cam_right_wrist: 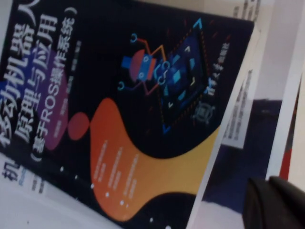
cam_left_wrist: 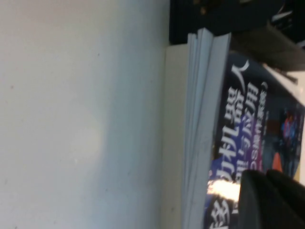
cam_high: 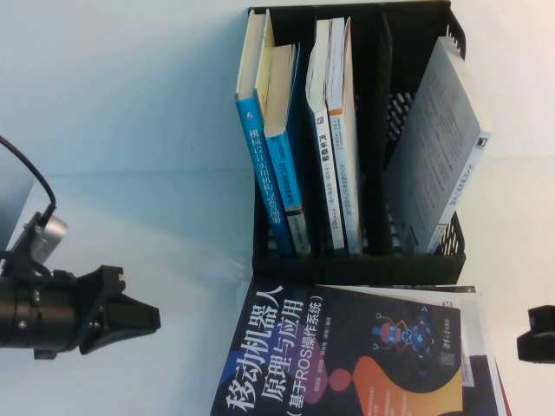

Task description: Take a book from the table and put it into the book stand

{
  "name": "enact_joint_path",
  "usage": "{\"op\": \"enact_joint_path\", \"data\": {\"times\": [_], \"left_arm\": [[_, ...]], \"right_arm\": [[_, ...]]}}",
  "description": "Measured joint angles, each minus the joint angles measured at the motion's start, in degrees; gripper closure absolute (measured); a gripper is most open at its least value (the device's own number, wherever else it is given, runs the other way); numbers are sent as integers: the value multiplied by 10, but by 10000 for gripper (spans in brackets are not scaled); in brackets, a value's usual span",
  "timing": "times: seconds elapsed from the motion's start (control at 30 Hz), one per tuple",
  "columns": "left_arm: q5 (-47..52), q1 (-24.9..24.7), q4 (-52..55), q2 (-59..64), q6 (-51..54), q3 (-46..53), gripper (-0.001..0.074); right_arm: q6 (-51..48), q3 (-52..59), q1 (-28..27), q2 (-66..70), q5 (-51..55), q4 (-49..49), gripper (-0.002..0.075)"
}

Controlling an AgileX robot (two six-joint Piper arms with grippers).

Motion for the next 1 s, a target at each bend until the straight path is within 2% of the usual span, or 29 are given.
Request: {"op": "enact_joint_path", "data": {"times": [0.13,0.2,0.3,0.47,0.57,0.73,1.0], "left_arm": [[-9,-12,27,13,-4,0,729],[-23,-13,29,14,-19,0,693],[-47,-14,29,14,-36,0,577],[-66,-14,29,14,-41,0,293],[-71,-14,29,14,-38,0,213],[-74,-14,19,21,-16,0,183],[-50,-15,-31,84,42,0,181]], "right_arm": [[4,0,0,55,-40,4,729],[6,0,4,80,-51,5,729],[7,0,26,114,-86,7,729],[6,0,77,161,-143,19,729],[6,0,99,188,-161,28,729],[5,-14,121,213,-179,41,729],[3,-42,169,232,-190,57,729]]}}
